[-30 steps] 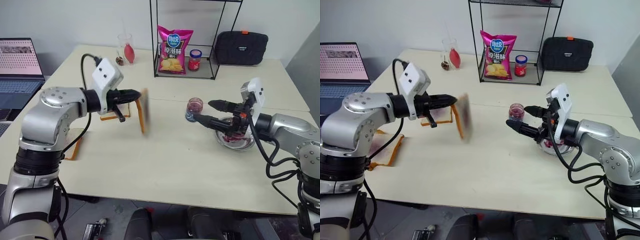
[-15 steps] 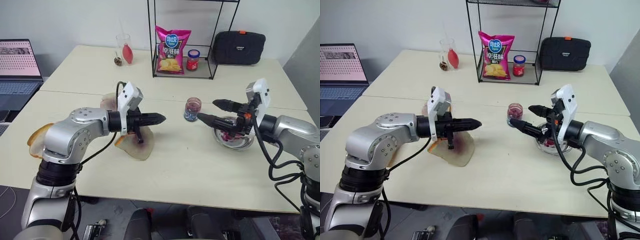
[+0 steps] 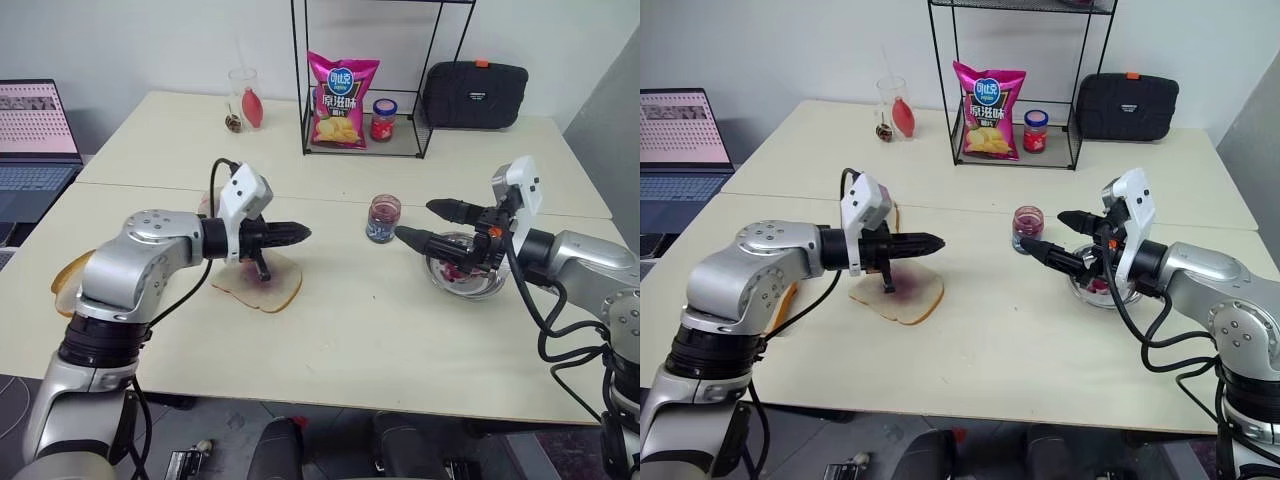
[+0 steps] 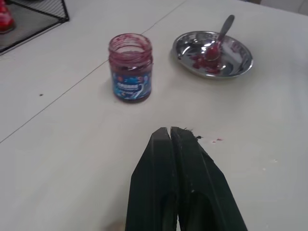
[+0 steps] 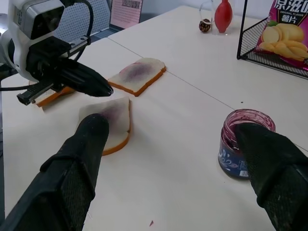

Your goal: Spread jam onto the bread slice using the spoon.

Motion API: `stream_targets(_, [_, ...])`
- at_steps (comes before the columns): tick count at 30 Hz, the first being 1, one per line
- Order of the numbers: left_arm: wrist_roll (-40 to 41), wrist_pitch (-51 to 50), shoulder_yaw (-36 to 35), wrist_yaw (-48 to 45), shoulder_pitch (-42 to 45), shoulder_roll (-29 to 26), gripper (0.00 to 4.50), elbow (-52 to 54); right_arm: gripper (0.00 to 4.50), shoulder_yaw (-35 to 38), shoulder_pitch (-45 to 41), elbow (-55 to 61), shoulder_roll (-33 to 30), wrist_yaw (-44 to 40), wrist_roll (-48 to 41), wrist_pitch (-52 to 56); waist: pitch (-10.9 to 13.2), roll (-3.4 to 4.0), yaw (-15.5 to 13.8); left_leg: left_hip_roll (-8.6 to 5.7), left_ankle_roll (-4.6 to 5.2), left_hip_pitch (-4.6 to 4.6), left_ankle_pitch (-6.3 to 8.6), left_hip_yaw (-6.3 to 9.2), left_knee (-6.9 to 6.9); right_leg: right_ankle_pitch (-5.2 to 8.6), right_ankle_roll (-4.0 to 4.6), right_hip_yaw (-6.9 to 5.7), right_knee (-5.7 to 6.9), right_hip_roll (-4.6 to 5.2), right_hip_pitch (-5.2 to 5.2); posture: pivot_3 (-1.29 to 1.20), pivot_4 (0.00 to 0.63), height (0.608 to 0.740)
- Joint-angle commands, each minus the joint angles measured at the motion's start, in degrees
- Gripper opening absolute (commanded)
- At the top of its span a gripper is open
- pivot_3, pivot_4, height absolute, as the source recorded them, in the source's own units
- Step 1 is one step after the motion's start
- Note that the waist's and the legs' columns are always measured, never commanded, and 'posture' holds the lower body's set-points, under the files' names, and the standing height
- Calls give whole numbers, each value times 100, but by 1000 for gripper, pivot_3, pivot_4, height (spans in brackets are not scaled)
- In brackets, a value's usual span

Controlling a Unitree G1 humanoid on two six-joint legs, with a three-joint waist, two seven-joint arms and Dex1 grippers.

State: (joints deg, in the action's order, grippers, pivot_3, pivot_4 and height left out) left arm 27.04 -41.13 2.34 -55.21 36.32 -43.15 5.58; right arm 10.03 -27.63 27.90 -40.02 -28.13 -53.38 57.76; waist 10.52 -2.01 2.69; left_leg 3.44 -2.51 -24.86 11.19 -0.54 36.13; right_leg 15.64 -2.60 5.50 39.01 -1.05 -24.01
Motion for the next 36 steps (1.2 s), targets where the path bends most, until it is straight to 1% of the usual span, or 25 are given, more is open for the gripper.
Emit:
stream_targets(1, [-244,223,-978,761,-286,-174,810,-585,4500,3,-58,161,51,-105,-105,-104,0,0,33,2,0,1,0,-3,0,0,0,1,1,0,0,0,150,740])
stream_targets(3, [-141,108,-1425,1117,-726,-17,1170,-677,4500,-105,-72,100,152,-147,-23,-175,-1,2,74,7,0,3,0,-4,-2,0,0,2,2,-2,-3,0,150,740])
stream_targets(4, [-22,-13,-1728,1391,-900,158,1499,-729,4500,-156,-97,56,220,-158,9,-210,-2,3,80,10,1,4,0,-6,-4,0,0,2,2,-3,-2,0,150,740])
stream_targets(7, [141,-200,-2224,1844,-1135,437,2108,-847,4500,-284,-177,0,376,-150,79,-254,-1,1,42,9,1,2,0,-3,-4,0,0,-3,3,-1,-3,0,150,740])
stream_targets(9, [340,-436,-2400,1847,-1463,499,2531,-628,4500,-326,-192,-40,412,-197,96,-283,-2,-2,2,7,0,-2,0,0,1,0,0,-5,3,1,-2,0,150,740])
stream_targets(11, [713,-761,-2485,1522,-1868,413,3032,-287,4500,-349,-202,-88,424,-242,114,-301,-5,-5,2,3,0,-2,0,-3,2,-1,-1,-4,0,6,0,0,150,740])
stream_targets(13, [697,-785,-2436,1333,-2156,217,3561,-214,4500,-347,-192,-120,403,-288,143,-326,-5,-5,-5,3,-1,-2,0,-9,2,-1,-1,1,0,13,0,0,150,740])
stream_targets(16, [574,-751,-2336,1319,-2208,108,4267,-529,4500,-359,-192,-147,405,-320,187,-351,-5,-5,-17,2,0,-1,0,-4,2,-1,0,-4,2,10,-1,0,150,740])
stream_targets(17, [578,-756,-2297,1278,-2209,104,4361,-612,4500,-359,-189,-144,408,-328,201,-353,-5,-5,-18,3,0,1,0,-2,2,-3,3,-6,3,8,-1,0,150,740])
stream_targets(23, [507,-579,-1854,1037,-2169,359,4361,-1111,4500,-234,-142,-42,379,-270,209,-290,-5,-5,-17,3,0,6,0,-11,2,-5,6,0,4,7,0,0,150,740])
stream_targets(28, [674,-719,-1466,836,-2088,653,4361,-925,4500,-88,-29,123,315,-131,146,-221,-9,-2,-78,1,0,6,0,-13,1,-5,6,1,2,10,1,0,150,740])
stream_targets(31, [916,-935,-1260,723,-2006,872,4361,-621,4500,38,71,297,289,19,66,-147,-15,5,-94,0,0,6,0,-12,2,-5,6,1,2,10,3,0,150,740])
stream_targets(36, [1026,-1175,-915,887,-1833,1274,4361,-218,4500,207,174,373,207,127,-3,-109,-16,5,-95,-4,0,6,0,-9,11,-8,0,1,0,12,13,0,150,740])
